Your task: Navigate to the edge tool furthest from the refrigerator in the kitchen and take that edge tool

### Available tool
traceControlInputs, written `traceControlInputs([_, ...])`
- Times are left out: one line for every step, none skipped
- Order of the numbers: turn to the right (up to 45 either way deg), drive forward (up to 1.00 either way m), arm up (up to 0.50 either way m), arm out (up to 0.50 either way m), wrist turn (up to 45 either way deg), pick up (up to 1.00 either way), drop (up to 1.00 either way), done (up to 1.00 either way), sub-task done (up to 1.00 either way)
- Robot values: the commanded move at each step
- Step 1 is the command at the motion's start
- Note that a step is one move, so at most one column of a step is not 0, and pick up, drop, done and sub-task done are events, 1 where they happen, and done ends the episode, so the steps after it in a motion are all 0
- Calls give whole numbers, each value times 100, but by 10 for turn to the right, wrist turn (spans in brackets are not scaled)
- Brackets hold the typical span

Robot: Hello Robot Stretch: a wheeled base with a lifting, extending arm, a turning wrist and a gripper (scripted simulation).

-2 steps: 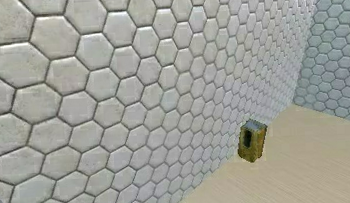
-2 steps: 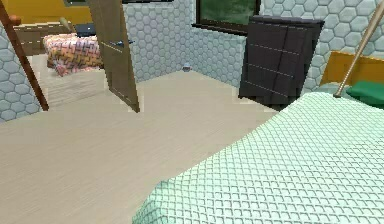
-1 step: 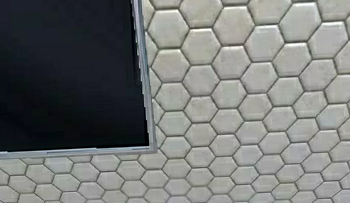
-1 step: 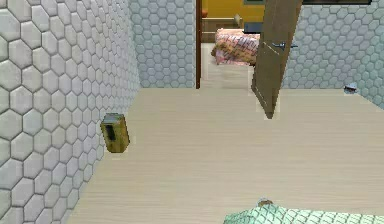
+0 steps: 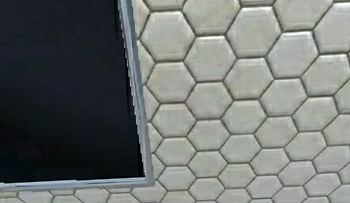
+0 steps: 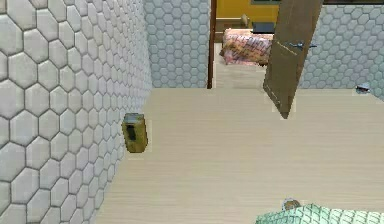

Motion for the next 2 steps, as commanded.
traceControlInputs([-450, 0, 0, 0, 0, 0, 0, 0, 0])
traceControlInputs([-390, 0, 0, 0, 0, 0, 0, 0, 0])
